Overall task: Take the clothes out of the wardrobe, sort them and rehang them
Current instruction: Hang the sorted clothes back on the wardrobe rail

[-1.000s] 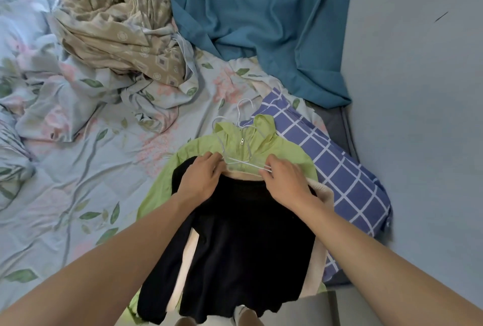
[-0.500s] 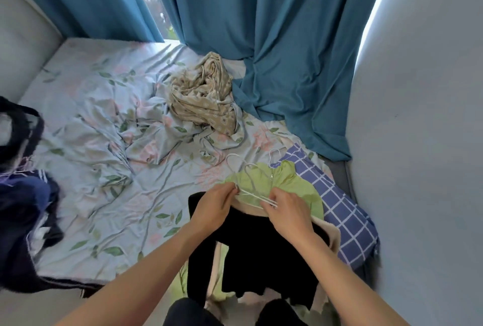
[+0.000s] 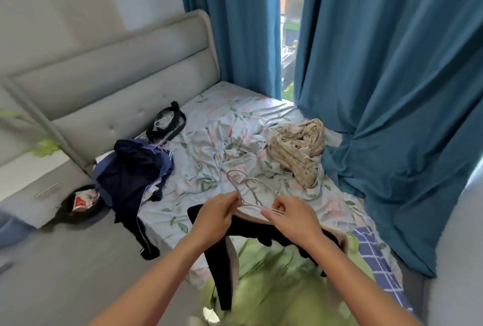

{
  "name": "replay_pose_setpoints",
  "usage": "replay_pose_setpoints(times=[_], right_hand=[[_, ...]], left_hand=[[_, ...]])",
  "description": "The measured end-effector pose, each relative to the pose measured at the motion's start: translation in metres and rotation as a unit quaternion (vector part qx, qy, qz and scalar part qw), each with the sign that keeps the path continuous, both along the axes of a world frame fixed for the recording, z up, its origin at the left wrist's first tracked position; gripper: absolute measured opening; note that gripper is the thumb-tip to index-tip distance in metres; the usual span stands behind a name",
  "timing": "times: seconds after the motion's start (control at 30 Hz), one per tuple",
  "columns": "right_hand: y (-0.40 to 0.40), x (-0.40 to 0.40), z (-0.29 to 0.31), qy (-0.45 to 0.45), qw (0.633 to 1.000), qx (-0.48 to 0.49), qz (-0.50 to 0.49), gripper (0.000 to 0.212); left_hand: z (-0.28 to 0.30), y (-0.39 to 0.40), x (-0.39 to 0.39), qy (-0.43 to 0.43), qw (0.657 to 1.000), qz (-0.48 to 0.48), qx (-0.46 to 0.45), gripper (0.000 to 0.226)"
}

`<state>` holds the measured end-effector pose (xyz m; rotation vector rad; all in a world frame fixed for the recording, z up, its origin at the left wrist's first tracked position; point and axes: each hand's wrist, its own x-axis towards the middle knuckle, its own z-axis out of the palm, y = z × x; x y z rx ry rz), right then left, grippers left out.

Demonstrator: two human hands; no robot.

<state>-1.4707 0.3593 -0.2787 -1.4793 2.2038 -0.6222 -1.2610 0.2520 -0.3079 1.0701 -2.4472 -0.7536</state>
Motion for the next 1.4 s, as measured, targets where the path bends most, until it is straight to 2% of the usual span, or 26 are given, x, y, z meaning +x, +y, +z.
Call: replay_pose_setpoints(times=[0.1, 0.27, 0.4, 0.47, 0.67, 0.83, 1.0, 1.2, 1.4], right_hand=[[-0.016, 0.029, 0.013, 0.004, 0.998, -0.023, 0.06, 0.036], [-0.049, 0.086, 0.025, 0.012, 0.989, -0.035, 0.144, 0.029], [-0.08, 0.138, 0.027, 0.0, 0.984, -0.042, 0.176, 0.031], [-0.094, 0.169, 0.026, -0.009, 0.981, -0.043, 0.19, 0.032], [-0.136, 0.281, 0.021, -0.011, 0.972, -0.035, 0.232, 0.038], [-0.183, 0.375, 0.027, -0.026, 0.958, -0.051, 0.282, 0.042], [-0.21, 0.458, 0.03, -0.061, 0.927, -0.062, 0.366, 0.039], [-0.239, 0.545, 0.039, -0.063, 0.882, -0.058, 0.463, 0.032], [-0.268, 0.618, 0.045, -0.047, 0.838, -0.07, 0.54, 0.03]], left_hand=[[0.02, 0.005, 0.042, -0.004, 0.997, 0.074, -0.004, 0.014], [0.042, 0.011, 0.117, 0.009, 0.99, 0.14, -0.001, 0.005], [0.055, 0.012, 0.178, 0.048, 0.98, 0.192, -0.01, 0.02], [0.057, 0.01, 0.212, 0.05, 0.975, 0.216, -0.009, 0.019], [0.057, -0.003, 0.326, 0.02, 0.968, 0.248, 0.023, 0.014], [0.055, -0.032, 0.423, 0.058, 0.962, 0.256, 0.069, 0.021], [0.056, -0.036, 0.507, 0.089, 0.947, 0.276, 0.137, 0.023], [0.059, -0.02, 0.582, 0.125, 0.926, 0.326, 0.142, 0.024], [0.063, -0.007, 0.623, 0.167, 0.887, 0.402, 0.151, 0.021]])
